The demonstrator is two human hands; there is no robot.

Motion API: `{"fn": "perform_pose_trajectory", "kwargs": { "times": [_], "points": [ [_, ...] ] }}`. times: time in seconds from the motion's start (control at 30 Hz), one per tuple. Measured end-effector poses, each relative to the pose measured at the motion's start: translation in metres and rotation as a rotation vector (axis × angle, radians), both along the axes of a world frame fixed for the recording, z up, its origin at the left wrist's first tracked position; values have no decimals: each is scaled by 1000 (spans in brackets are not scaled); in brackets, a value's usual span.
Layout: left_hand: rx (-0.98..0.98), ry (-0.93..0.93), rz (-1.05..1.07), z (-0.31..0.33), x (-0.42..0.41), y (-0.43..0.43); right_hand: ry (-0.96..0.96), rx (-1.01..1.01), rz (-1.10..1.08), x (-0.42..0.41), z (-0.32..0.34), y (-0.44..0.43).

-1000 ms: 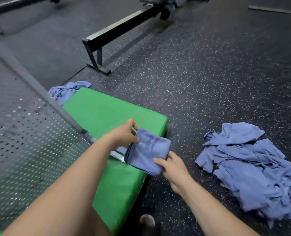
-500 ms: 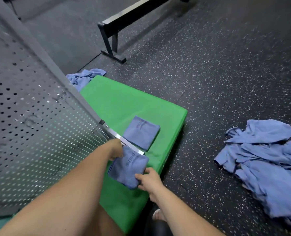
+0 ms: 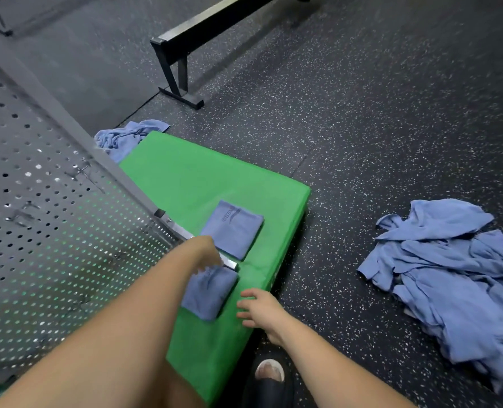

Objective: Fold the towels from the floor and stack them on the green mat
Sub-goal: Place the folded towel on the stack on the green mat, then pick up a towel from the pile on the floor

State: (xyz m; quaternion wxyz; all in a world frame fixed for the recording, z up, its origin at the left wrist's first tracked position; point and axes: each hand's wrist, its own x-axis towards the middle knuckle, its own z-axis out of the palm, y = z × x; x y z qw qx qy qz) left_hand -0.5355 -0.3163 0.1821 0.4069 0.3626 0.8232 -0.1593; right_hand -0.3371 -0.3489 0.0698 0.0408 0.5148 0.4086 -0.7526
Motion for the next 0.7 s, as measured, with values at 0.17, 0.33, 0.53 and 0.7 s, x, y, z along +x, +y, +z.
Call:
{"fn": "perform_pose_trajectory", "kwargs": {
  "times": [0.17,0.33,0.53,0.7],
  "points": [
    [262,-162,-96,9,62,42,-59,138,-22,63,10,51],
    [391,-247,-188,12,142,77,-180,308,-60,159,23,108],
    [397,-365,-387,-1,235,103,-423,453,6,276,3,154],
    [402,-391,-508,-8,296,120,-664,602,111,365,-14,166]
  ]
}}
